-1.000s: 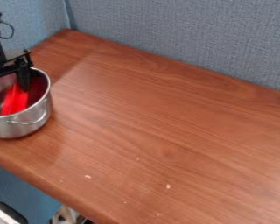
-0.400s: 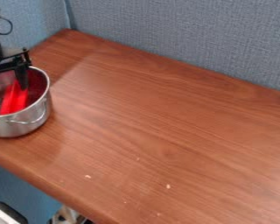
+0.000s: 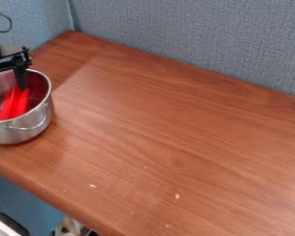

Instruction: Put the red object in the metal pot

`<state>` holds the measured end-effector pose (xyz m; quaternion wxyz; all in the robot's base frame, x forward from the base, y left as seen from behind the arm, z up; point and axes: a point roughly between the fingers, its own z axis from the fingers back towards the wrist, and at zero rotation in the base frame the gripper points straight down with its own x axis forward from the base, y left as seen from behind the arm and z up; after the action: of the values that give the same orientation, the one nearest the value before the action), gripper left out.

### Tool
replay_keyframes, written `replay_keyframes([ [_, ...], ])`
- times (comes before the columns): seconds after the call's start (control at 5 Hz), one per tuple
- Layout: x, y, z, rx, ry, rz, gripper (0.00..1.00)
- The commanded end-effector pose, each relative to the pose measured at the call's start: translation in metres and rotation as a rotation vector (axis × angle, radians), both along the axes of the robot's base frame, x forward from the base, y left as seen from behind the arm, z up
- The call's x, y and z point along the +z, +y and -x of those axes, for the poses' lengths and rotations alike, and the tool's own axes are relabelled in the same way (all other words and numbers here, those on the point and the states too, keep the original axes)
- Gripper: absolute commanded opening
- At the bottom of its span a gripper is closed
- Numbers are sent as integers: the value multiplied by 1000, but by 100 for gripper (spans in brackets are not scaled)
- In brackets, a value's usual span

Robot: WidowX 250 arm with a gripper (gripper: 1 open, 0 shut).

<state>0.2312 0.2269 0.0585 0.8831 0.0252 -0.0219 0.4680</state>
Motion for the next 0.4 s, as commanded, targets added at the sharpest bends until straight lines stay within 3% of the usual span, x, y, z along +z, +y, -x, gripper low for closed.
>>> replay_keyframes([
  [0.0,3,17,-17,7,-19,-53,100],
  [0.2,-7,23,-28,13,-13,-57,100],
])
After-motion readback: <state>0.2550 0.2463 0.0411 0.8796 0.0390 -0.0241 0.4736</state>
